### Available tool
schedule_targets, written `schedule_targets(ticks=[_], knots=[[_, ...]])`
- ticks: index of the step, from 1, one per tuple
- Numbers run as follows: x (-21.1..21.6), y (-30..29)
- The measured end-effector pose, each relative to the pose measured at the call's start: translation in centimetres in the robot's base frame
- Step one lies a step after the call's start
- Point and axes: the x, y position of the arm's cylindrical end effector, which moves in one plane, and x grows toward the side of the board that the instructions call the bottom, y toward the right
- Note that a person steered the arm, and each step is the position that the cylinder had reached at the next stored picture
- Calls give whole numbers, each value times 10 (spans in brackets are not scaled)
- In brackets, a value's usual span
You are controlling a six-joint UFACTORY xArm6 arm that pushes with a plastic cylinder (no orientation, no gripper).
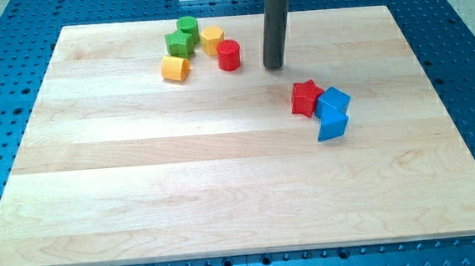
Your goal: Move the red star and cube to the bottom of the red circle
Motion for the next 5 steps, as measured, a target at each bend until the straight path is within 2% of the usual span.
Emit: schedule_targets(ticks=[1,3,4,5], knots=[[24,-74],[-11,-37],[-1,-37],[10,43]])
